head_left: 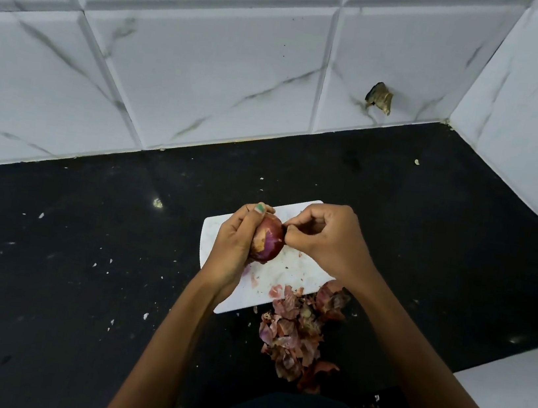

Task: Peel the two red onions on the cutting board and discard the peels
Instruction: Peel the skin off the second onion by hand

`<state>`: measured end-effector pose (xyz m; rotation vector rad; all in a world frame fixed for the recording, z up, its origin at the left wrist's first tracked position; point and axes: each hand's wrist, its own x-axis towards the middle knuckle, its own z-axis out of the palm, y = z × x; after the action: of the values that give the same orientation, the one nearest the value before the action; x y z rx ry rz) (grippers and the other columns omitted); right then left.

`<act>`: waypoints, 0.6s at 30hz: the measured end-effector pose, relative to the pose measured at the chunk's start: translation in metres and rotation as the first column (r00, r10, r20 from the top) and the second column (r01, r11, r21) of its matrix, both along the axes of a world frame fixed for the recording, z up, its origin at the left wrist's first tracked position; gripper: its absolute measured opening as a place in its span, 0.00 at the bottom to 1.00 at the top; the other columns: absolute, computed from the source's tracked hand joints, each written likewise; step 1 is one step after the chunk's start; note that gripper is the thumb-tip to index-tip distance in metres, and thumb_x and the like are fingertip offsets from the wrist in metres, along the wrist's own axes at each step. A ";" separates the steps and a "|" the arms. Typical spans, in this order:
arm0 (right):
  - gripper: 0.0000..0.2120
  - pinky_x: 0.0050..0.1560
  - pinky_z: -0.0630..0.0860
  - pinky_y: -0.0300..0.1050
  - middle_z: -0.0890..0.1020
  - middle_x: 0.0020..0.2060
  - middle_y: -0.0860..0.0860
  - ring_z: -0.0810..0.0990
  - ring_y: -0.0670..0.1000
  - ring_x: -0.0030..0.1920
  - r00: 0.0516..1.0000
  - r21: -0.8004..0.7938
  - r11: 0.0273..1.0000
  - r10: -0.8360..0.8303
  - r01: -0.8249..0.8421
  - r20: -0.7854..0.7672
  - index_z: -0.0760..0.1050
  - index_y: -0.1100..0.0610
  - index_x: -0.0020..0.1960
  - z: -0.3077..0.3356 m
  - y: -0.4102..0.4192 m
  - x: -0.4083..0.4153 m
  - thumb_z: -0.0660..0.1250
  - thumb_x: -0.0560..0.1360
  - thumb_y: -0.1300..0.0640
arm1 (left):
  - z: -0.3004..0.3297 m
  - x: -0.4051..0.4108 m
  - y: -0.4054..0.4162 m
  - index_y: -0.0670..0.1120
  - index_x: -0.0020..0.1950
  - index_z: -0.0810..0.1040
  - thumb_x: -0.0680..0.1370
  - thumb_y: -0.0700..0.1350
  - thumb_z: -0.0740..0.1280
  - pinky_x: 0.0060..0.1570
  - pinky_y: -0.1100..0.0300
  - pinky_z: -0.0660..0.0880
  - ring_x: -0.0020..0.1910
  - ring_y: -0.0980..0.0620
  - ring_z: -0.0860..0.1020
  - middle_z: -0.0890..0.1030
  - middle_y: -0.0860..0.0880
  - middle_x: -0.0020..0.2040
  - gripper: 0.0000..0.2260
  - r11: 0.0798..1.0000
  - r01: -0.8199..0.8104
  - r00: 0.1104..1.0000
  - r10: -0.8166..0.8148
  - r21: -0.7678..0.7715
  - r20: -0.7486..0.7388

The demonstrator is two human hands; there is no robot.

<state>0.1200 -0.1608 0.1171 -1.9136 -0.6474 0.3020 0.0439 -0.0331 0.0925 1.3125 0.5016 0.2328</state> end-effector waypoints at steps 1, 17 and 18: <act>0.04 0.42 0.82 0.49 0.84 0.34 0.50 0.83 0.48 0.36 1.000 0.010 1.000 -0.018 0.018 -0.003 0.83 0.58 0.39 -0.001 0.000 0.000 0.73 0.67 0.65 | 0.000 0.000 0.000 0.47 0.52 0.77 0.83 0.48 0.57 0.38 0.63 0.78 0.46 0.52 0.79 0.79 0.45 0.51 0.10 1.000 0.002 1.000 -0.002 -0.018 0.000; 0.03 0.40 0.81 0.44 0.84 0.33 0.49 0.83 0.46 0.35 0.999 -0.017 0.999 -0.043 0.044 0.023 0.83 0.61 0.40 -0.004 0.003 -0.004 0.73 0.66 0.64 | -0.003 0.000 -0.002 0.48 0.50 0.76 0.83 0.48 0.57 0.34 0.62 0.75 0.41 0.54 0.78 0.79 0.47 0.47 0.09 1.000 -0.018 1.000 0.018 0.005 0.004; 0.03 0.40 0.81 0.45 0.84 0.33 0.49 0.82 0.46 0.35 0.997 -0.003 0.998 -0.064 0.064 0.030 0.83 0.61 0.39 -0.005 0.003 -0.004 0.72 0.66 0.65 | -0.003 0.000 -0.002 0.48 0.50 0.77 0.83 0.48 0.57 0.34 0.61 0.75 0.41 0.55 0.78 0.79 0.48 0.46 0.10 1.000 -0.014 1.000 0.014 -0.007 0.002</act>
<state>0.1159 -0.1578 0.1123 -1.9422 -0.6043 0.2343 0.0440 -0.0356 0.0899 1.3027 0.5091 0.2439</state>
